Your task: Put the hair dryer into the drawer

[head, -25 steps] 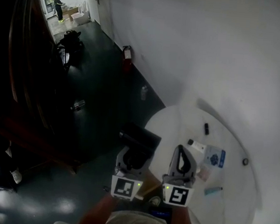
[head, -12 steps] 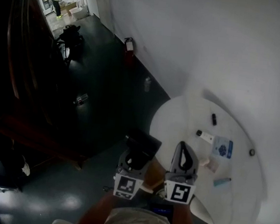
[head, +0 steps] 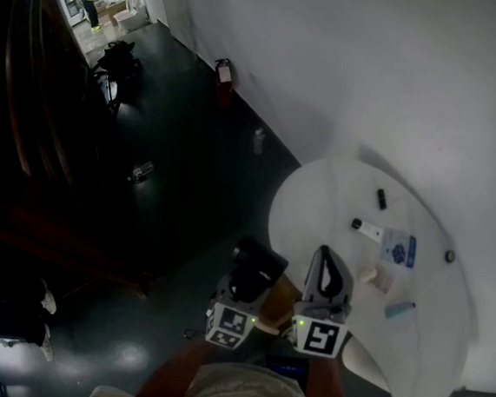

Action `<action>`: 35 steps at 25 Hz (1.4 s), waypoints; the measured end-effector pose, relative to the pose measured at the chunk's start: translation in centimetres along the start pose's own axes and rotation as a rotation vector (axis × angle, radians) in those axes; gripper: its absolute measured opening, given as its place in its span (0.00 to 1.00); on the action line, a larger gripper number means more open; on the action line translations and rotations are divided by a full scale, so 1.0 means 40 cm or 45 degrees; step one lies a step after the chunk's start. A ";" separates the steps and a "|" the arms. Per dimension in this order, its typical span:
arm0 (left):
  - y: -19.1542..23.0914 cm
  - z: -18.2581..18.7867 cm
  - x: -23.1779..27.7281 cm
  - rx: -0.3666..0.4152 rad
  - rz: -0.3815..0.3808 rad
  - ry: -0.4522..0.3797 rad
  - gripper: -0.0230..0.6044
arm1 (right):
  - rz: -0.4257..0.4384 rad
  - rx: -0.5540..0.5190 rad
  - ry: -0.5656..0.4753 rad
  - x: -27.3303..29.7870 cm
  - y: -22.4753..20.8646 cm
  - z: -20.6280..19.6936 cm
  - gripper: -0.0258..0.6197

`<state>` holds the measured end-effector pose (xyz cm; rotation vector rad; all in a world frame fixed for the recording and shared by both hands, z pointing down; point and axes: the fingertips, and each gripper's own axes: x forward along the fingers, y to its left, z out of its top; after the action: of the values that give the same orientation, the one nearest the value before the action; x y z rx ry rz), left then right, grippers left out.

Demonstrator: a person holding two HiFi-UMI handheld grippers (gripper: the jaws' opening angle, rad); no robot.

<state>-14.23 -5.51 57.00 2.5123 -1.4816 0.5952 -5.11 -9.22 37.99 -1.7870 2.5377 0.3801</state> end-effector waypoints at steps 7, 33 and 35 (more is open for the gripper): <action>-0.025 -0.157 0.013 0.035 -0.070 0.256 0.44 | -0.015 -0.002 0.002 -0.001 0.004 0.001 0.05; -0.127 -0.405 0.112 0.117 -0.364 1.046 0.44 | -0.041 -0.003 0.095 -0.016 -0.049 -0.054 0.05; -0.132 -0.408 0.129 0.127 -0.377 1.065 0.44 | -0.053 -0.005 0.108 -0.020 -0.062 -0.059 0.05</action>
<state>-11.60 -1.54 74.26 2.0370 -0.7689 1.4389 -2.21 -9.75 39.95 -1.8936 2.5516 0.3145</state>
